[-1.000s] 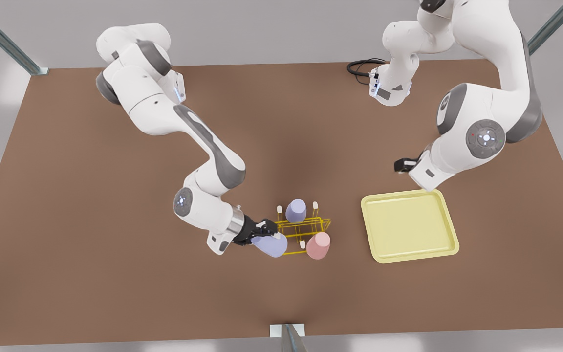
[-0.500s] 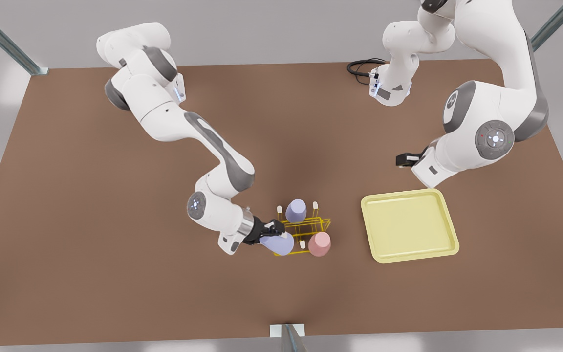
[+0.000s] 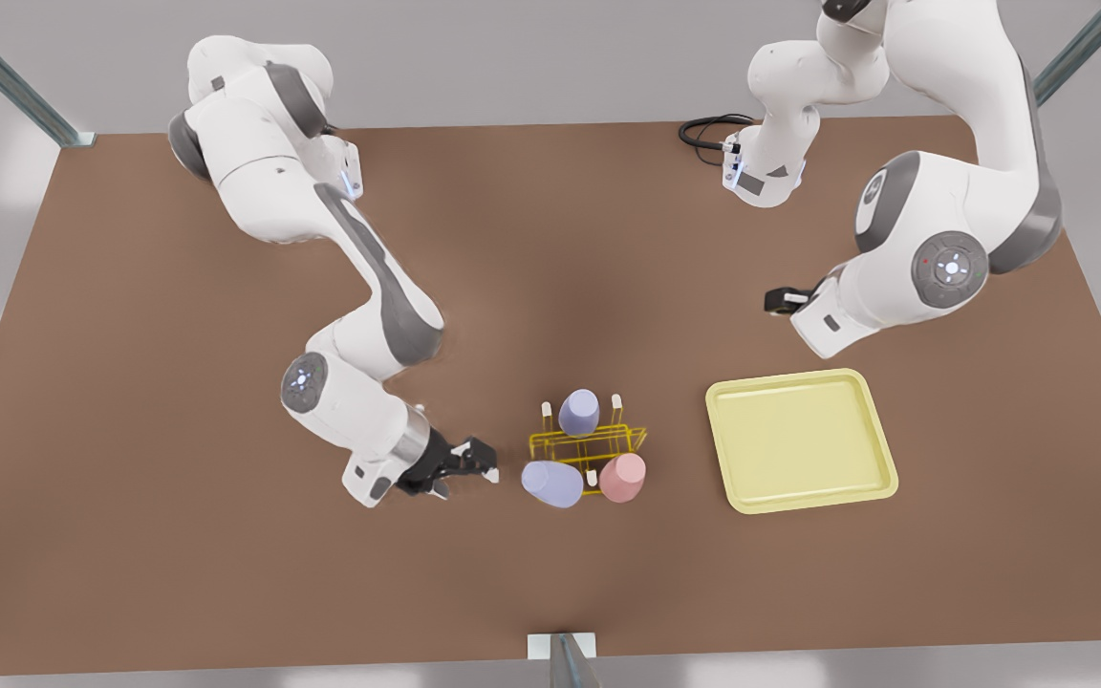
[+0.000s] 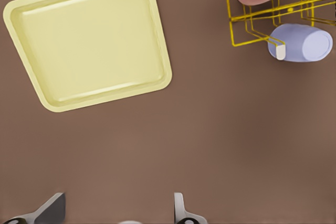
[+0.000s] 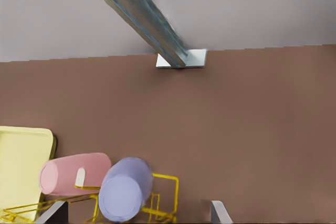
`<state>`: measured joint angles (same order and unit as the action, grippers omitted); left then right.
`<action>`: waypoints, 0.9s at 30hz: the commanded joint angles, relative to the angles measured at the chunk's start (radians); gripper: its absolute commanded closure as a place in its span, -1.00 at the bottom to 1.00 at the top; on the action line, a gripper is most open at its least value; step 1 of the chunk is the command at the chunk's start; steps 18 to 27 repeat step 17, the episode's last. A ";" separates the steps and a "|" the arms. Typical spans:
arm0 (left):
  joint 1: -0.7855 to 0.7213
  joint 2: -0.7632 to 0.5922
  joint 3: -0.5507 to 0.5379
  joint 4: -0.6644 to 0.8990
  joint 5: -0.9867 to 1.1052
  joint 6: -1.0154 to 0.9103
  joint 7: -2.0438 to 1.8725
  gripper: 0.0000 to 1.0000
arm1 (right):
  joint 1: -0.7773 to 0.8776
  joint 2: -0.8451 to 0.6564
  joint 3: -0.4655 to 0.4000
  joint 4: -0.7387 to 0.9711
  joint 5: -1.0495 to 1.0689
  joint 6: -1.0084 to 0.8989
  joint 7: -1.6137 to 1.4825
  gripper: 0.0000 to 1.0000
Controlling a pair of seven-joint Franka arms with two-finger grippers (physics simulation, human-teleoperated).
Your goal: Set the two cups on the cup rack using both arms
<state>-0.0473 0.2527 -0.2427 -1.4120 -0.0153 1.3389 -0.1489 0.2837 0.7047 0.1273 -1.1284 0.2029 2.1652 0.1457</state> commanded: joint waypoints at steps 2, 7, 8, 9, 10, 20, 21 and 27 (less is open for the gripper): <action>0.001 -0.001 -0.004 0.019 0.000 -0.014 0.019 -1.00 | -0.100 -0.077 -0.083 0.002 -0.438 -0.682 -0.190 -1.00; -0.003 -0.001 -0.007 0.033 0.002 -0.033 0.020 -1.00 | -0.209 -0.520 -0.124 -0.175 -0.287 -0.806 -0.353 -1.00; -0.005 -0.001 -0.007 0.036 0.002 -0.035 0.020 -1.00 | -0.209 -0.579 -0.124 -0.243 -0.295 -0.801 -0.353 -1.00; -0.006 -0.001 -0.009 0.036 0.002 -0.035 0.017 -1.00 | -0.209 -0.608 -0.126 -0.280 -0.298 -0.782 -0.348 -1.00; -0.006 -0.001 -0.009 0.036 0.002 -0.035 0.016 -1.00 | -0.224 -0.654 -0.124 -0.346 -0.296 -0.739 -0.348 -1.00; -0.006 0.000 -0.009 0.039 0.003 -0.033 0.020 -1.00 | -0.236 -0.726 -0.118 -0.409 -0.296 -0.728 -0.333 -1.00; -0.006 0.000 -0.009 0.039 0.003 -0.033 0.020 -1.00 | -0.236 -0.726 -0.118 -0.409 -0.296 -0.728 -0.333 -1.00; -0.006 0.000 -0.009 0.039 0.003 -0.033 0.020 -1.00 | -0.236 -0.726 -0.118 -0.409 -0.296 -0.728 -0.333 -1.00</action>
